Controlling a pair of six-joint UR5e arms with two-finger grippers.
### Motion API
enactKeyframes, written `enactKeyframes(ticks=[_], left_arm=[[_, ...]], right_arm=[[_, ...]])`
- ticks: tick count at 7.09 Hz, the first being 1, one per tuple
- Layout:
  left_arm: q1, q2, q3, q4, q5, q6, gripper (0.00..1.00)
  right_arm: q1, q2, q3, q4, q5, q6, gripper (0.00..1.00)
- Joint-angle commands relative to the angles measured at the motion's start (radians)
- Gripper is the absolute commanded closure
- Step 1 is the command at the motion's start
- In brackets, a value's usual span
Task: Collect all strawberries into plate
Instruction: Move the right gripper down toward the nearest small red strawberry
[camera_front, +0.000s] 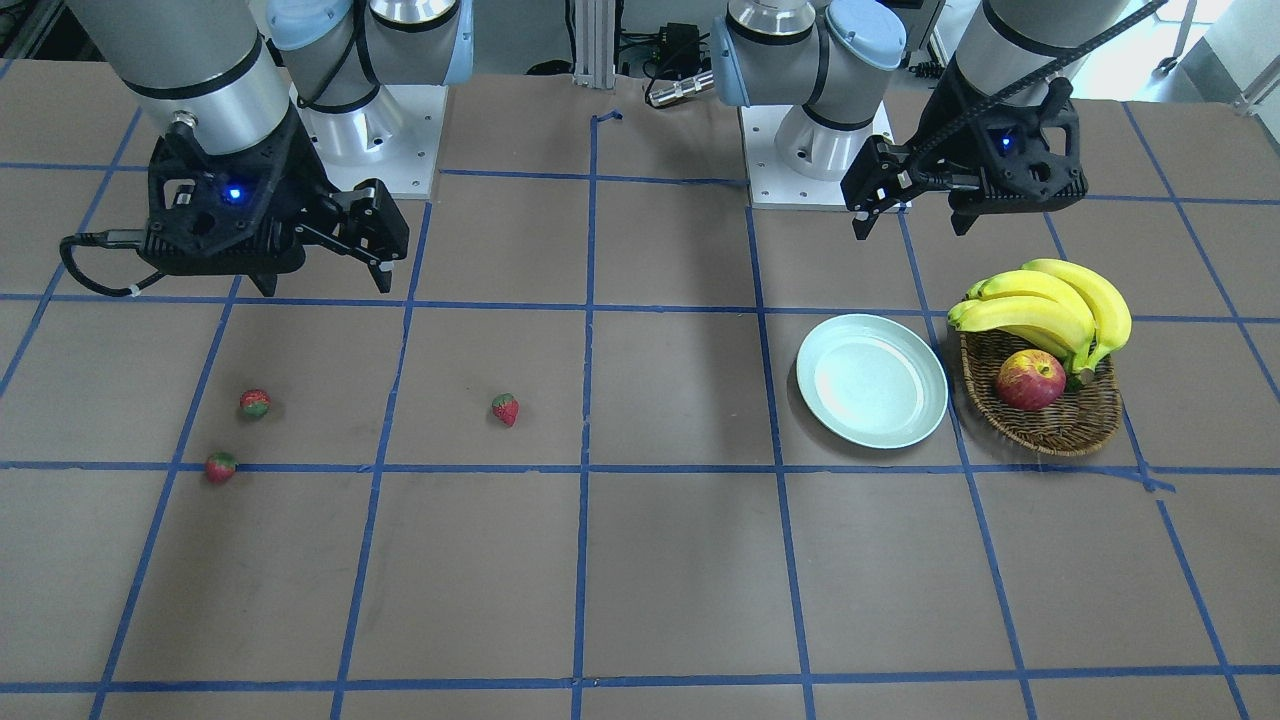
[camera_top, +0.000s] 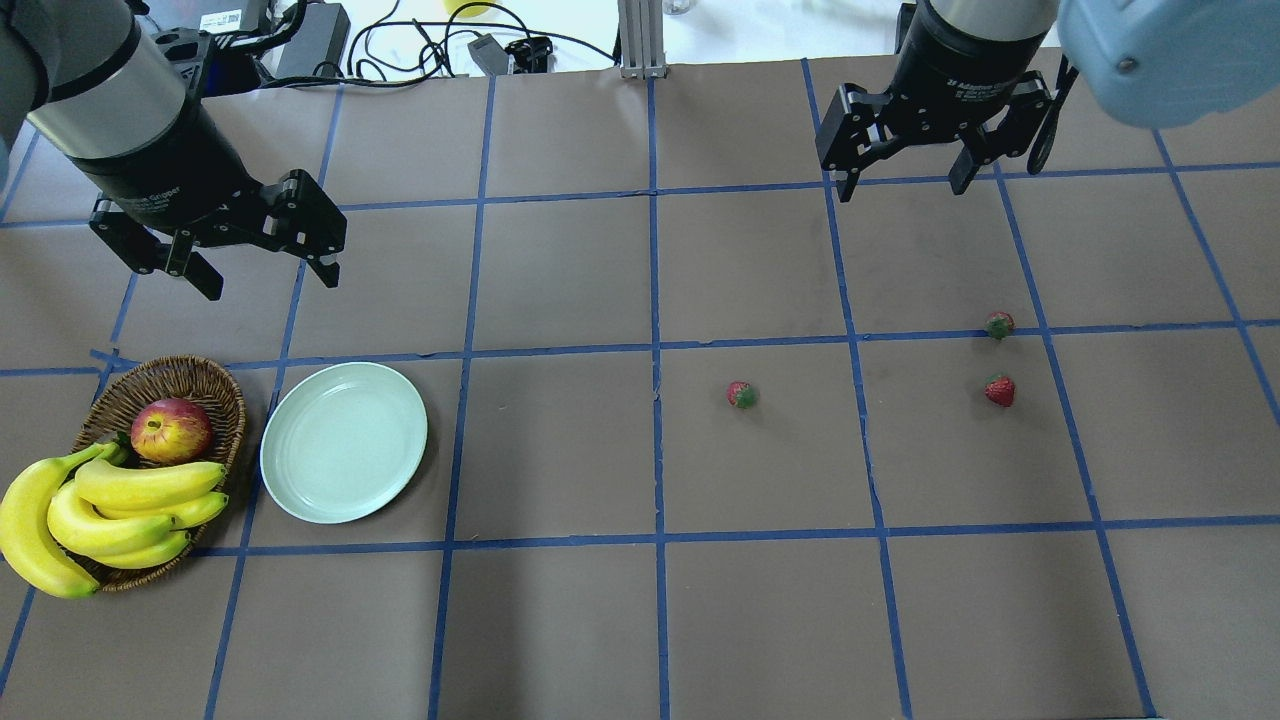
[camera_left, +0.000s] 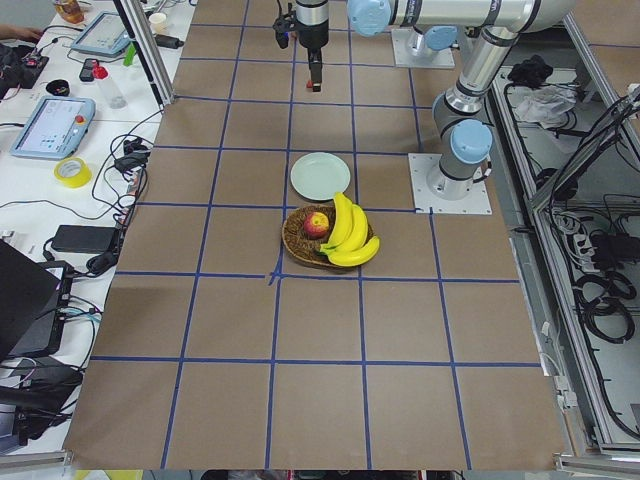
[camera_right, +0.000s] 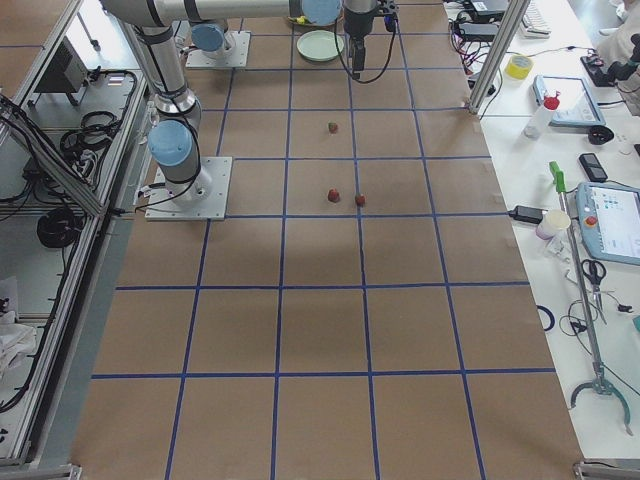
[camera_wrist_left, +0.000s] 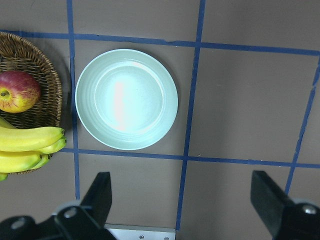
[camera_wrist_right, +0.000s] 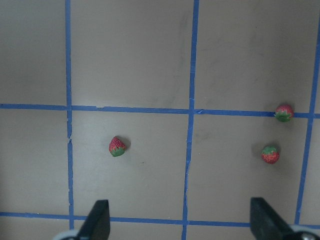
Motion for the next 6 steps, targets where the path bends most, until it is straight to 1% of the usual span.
enactKeyframes(ticks=[1, 2, 3, 4, 5, 6], left_arm=[[0.001, 0.002, -0.015, 0.011, -0.002, -0.003, 0.0], [0.001, 0.002, -0.017, 0.019, -0.001, -0.003, 0.0], [0.001, 0.002, -0.017, 0.019, -0.001, -0.003, 0.0], [0.0, 0.002, -0.017, 0.021, -0.002, -0.004, 0.0], [0.0, 0.002, -0.017, 0.021, -0.004, -0.004, 0.0], [0.0, 0.002, -0.015, 0.021, -0.005, -0.004, 0.0]], right_arm=[[0.006, 0.004, 0.087, -0.086, -0.008, 0.004, 0.0], [0.006, 0.001, 0.101, -0.09, -0.014, 0.01, 0.0], [0.028, 0.007, 0.105, -0.09, 0.0, 0.065, 0.0], [0.095, 0.035, 0.127, -0.158, -0.002, 0.146, 0.0], [0.132, 0.097, 0.169, -0.28, -0.002, 0.182, 0.0], [0.141, 0.15, 0.234, -0.389, -0.002, 0.225, 0.0]])
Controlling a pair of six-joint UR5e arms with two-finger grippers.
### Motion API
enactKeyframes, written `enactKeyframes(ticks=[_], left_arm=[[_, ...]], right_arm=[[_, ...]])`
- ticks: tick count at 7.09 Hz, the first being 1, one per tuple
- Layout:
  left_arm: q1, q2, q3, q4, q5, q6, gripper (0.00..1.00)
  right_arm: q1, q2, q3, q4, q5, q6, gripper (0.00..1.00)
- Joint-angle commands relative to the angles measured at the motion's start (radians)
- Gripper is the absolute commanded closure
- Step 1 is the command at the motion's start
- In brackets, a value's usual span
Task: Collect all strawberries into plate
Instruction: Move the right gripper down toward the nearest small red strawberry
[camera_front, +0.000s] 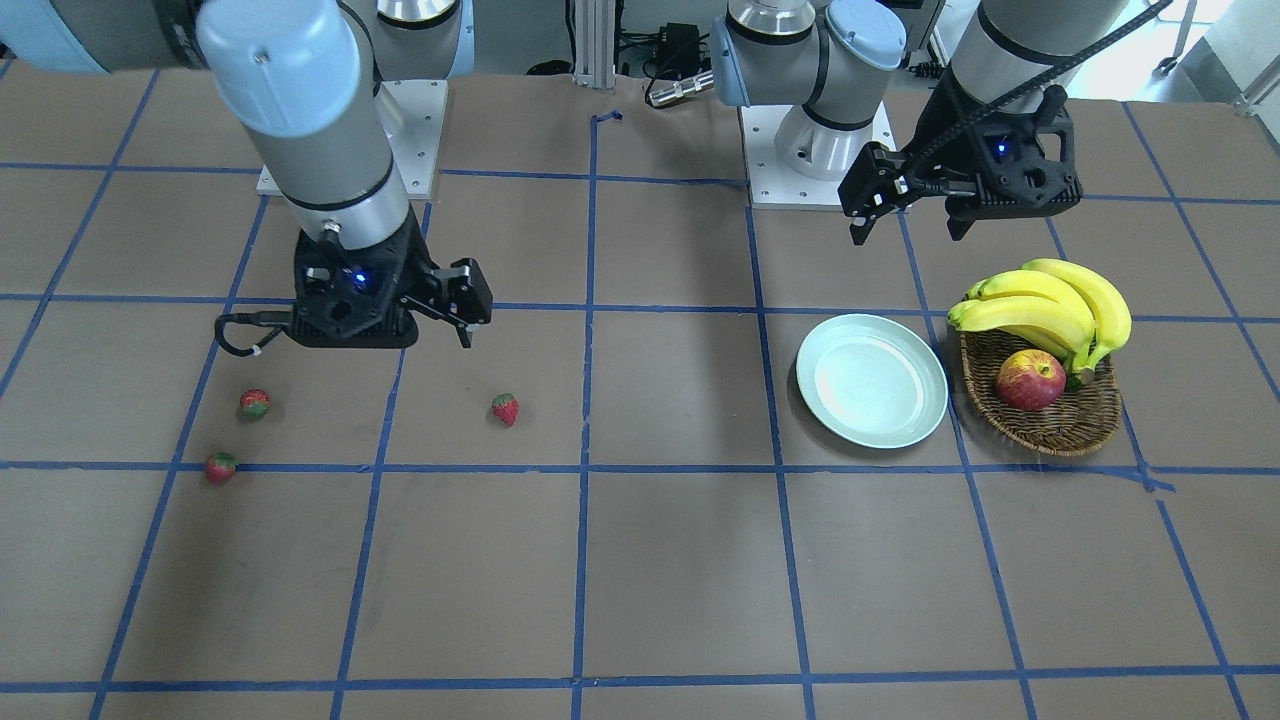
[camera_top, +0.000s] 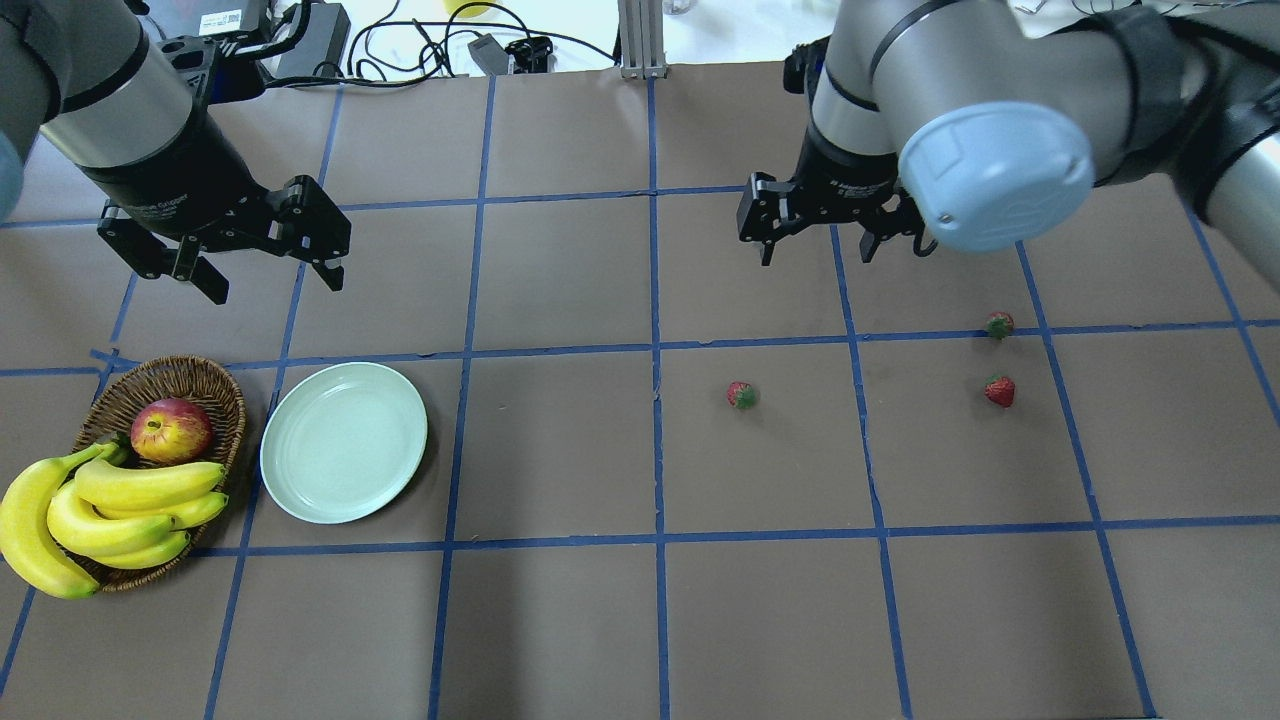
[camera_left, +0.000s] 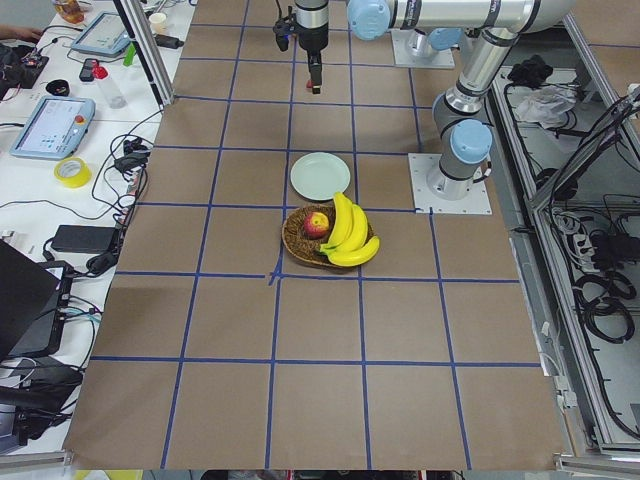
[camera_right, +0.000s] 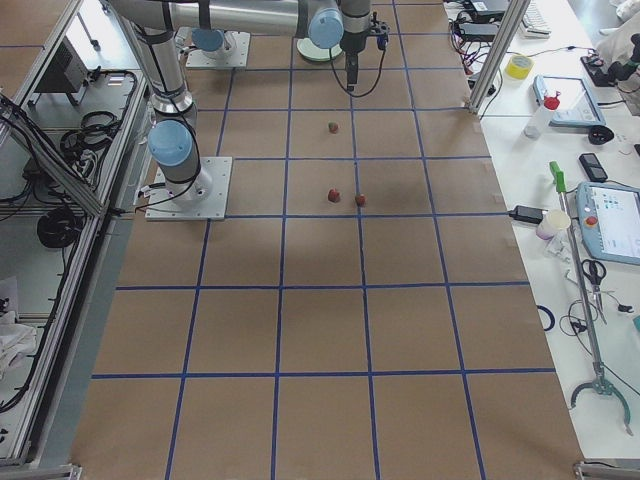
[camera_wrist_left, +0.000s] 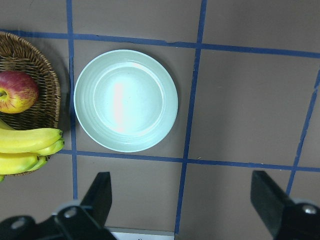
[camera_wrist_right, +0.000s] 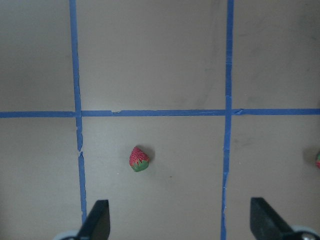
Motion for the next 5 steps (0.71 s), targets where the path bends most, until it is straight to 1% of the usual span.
enactKeyframes(ticks=[1, 2, 3, 4, 5], left_arm=[[0.0, 0.0, 0.001, 0.0, 0.0, 0.0, 0.0], [0.0, 0.0, 0.0, 0.0, 0.001, 0.001, 0.0], [0.0, 0.002, 0.0, 0.0, 0.001, 0.001, 0.0], [0.0, 0.002, 0.0, 0.005, 0.0, 0.001, 0.0], [0.0, 0.002, 0.0, 0.008, 0.001, 0.001, 0.0]], right_arm=[[0.032, 0.104, 0.163, -0.29, 0.0, 0.078, 0.0], [0.035, 0.121, 0.262, -0.442, 0.003, 0.079, 0.0], [0.037, 0.158, 0.349, -0.542, 0.003, 0.102, 0.0], [0.041, 0.193, 0.379, -0.621, 0.005, 0.128, 0.0], [0.078, 0.215, 0.384, -0.617, 0.022, 0.191, 0.0]])
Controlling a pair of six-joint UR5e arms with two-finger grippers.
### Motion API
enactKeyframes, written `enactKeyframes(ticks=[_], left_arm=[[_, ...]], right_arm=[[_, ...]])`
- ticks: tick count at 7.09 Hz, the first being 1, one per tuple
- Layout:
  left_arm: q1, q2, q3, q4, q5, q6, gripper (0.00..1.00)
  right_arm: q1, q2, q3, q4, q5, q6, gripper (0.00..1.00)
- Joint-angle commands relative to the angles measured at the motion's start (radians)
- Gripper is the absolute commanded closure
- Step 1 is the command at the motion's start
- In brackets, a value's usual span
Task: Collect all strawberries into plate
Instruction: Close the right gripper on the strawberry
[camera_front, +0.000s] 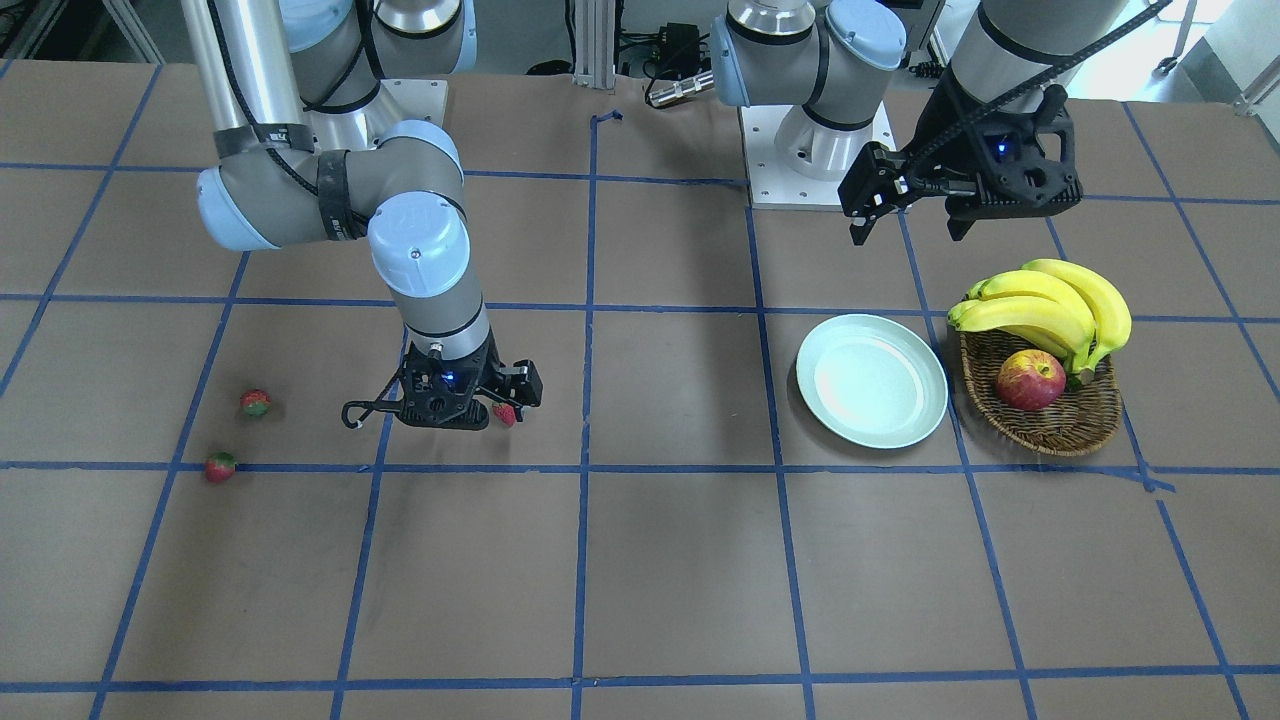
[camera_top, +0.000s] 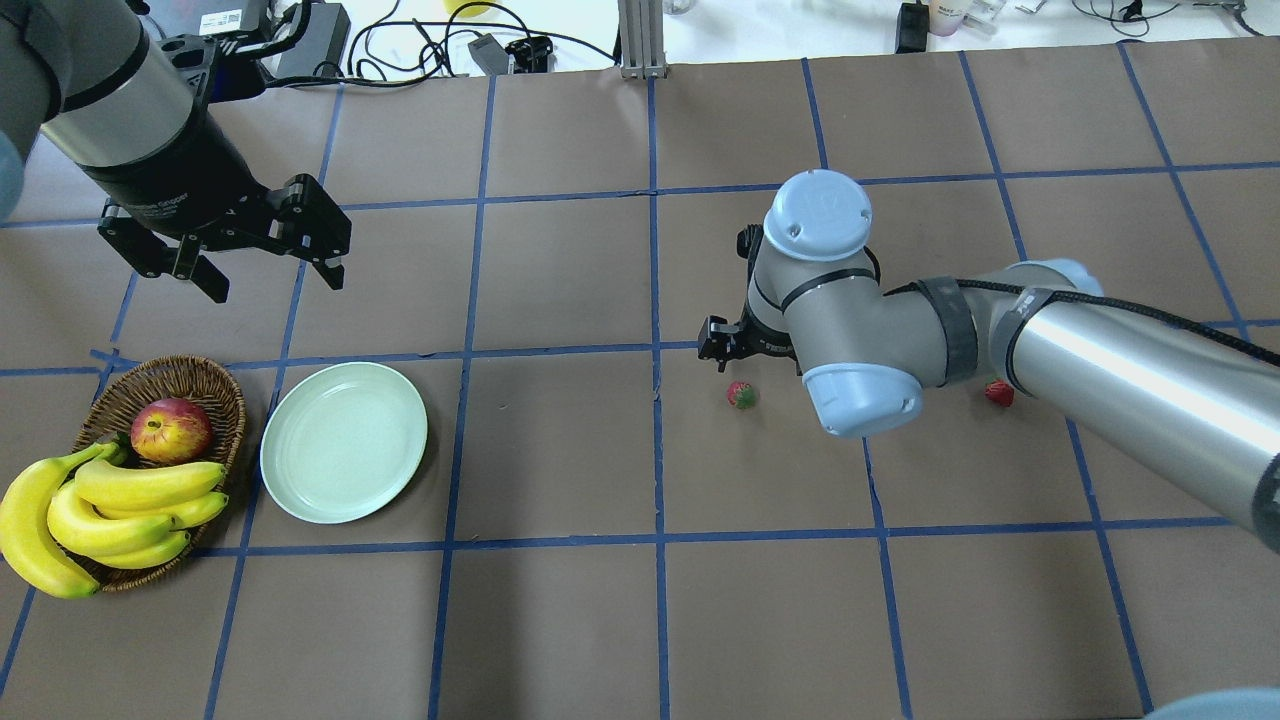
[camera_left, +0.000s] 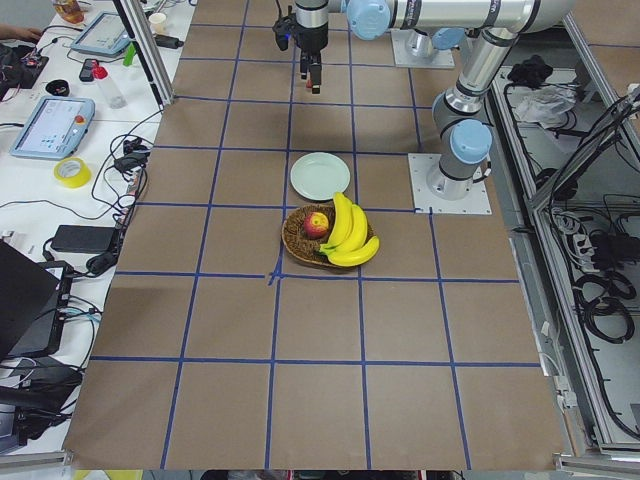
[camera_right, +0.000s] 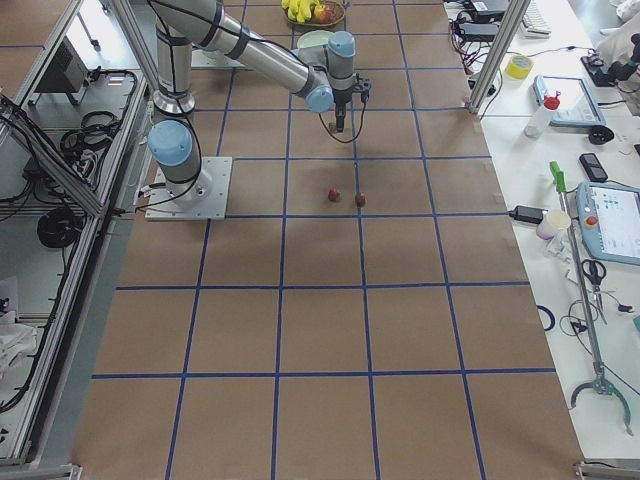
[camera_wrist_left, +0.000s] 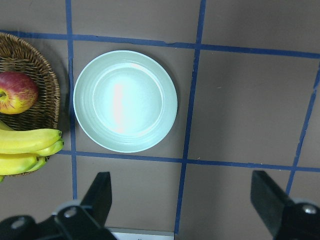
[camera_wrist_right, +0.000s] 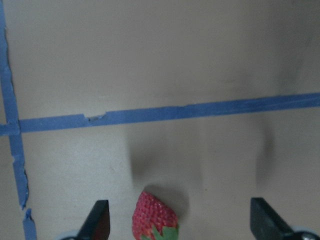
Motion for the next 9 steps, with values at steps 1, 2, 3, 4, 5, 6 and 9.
enactKeyframes(ticks=[1, 2, 3, 4, 5, 6, 9], left_arm=[[0.0, 0.005, -0.002, -0.004, 0.005, 0.0, 0.0], [0.0, 0.005, -0.005, 0.002, 0.001, -0.001, 0.0], [0.0, 0.003, -0.003, 0.004, -0.001, -0.001, 0.0], [0.0, 0.005, -0.002, 0.004, -0.005, -0.003, 0.0], [-0.002, 0.005, -0.002, 0.004, -0.007, -0.003, 0.0], [-0.002, 0.005, -0.002, 0.004, -0.01, -0.003, 0.0], [-0.002, 0.005, -0.011, 0.004, -0.009, -0.001, 0.0]], right_arm=[[0.061, 0.051, 0.024, -0.045, 0.0, 0.06, 0.0], [0.061, 0.051, 0.018, -0.047, -0.005, 0.054, 0.0], [0.061, 0.045, 0.006, -0.045, -0.028, 0.033, 0.01], [0.061, 0.045, -0.008, -0.042, -0.025, 0.026, 0.16], [0.061, 0.045, -0.01, -0.044, -0.026, 0.026, 0.23], [0.061, 0.045, -0.001, -0.042, -0.029, 0.028, 0.44], [0.059, 0.013, 0.007, 0.012, -0.069, 0.025, 0.93]])
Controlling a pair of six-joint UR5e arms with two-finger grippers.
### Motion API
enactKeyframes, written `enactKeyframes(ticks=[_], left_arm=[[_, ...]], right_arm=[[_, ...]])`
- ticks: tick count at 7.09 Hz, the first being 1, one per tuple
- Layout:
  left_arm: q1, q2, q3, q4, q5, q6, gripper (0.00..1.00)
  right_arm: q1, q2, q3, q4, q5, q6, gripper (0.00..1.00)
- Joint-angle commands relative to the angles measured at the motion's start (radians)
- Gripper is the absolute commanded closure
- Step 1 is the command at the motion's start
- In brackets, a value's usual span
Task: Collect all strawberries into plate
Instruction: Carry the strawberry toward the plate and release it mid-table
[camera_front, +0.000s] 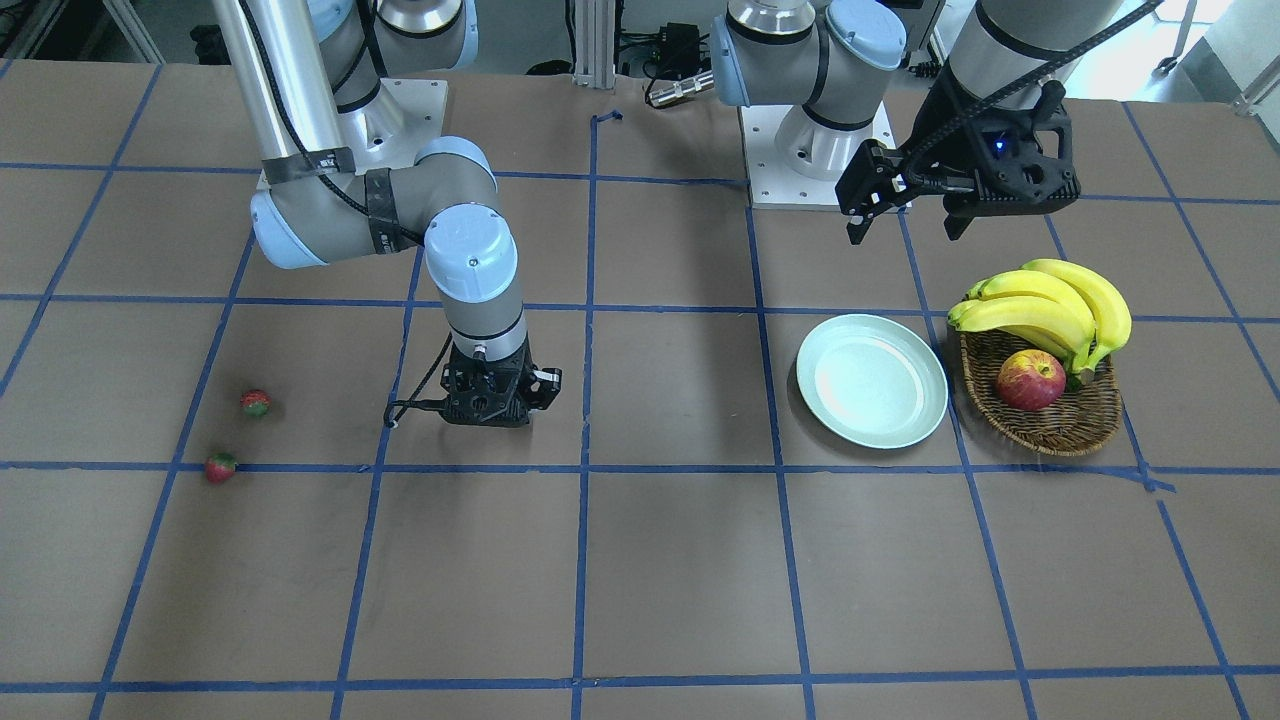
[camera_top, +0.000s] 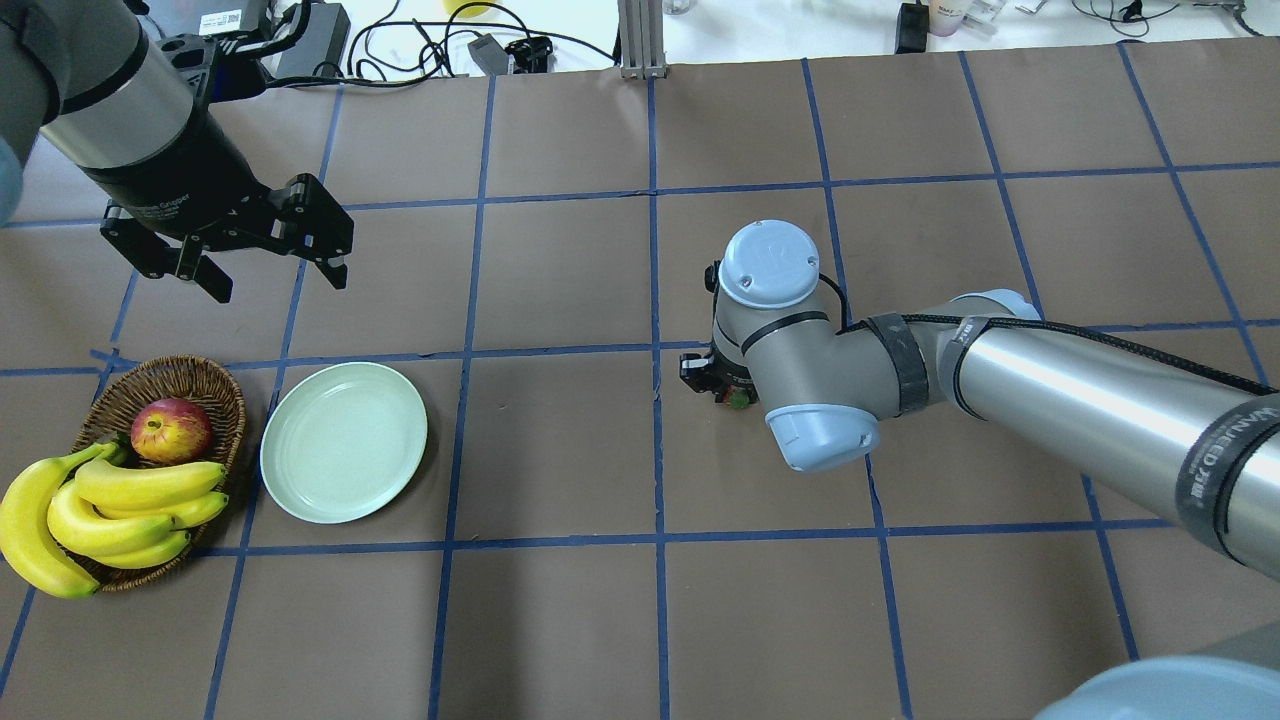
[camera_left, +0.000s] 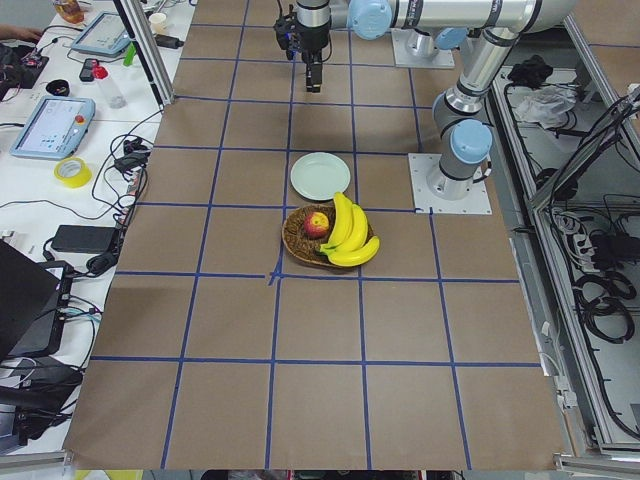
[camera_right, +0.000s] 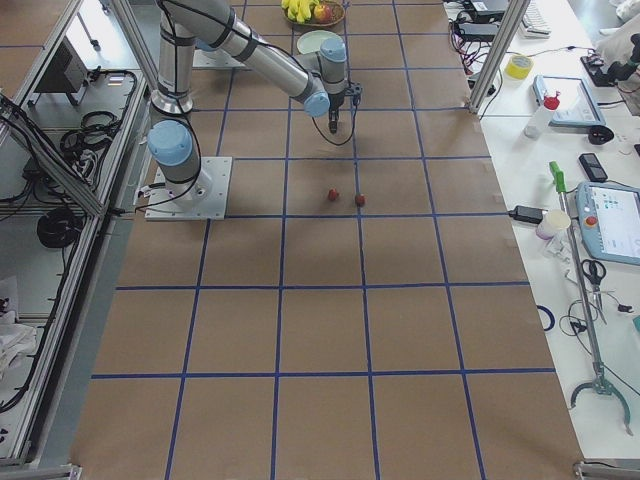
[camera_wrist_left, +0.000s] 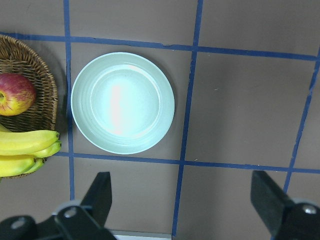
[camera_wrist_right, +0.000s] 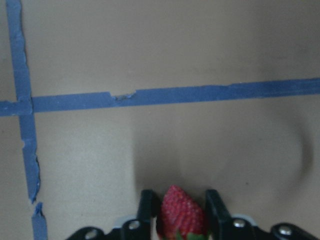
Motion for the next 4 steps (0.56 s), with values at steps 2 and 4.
enactKeyframes(ticks=[2, 4], left_arm=[[0.0, -0.002, -0.006, 0.0, -0.001, 0.0, 0.0], [0.0, -0.002, -0.006, 0.0, 0.001, 0.001, 0.0]], right_arm=[[-0.001, -0.037, -0.001, 0.043, -0.021, 0.021, 1.0], [0.118, -0.051, -0.065, 0.073, 0.053, 0.294, 1.0]])
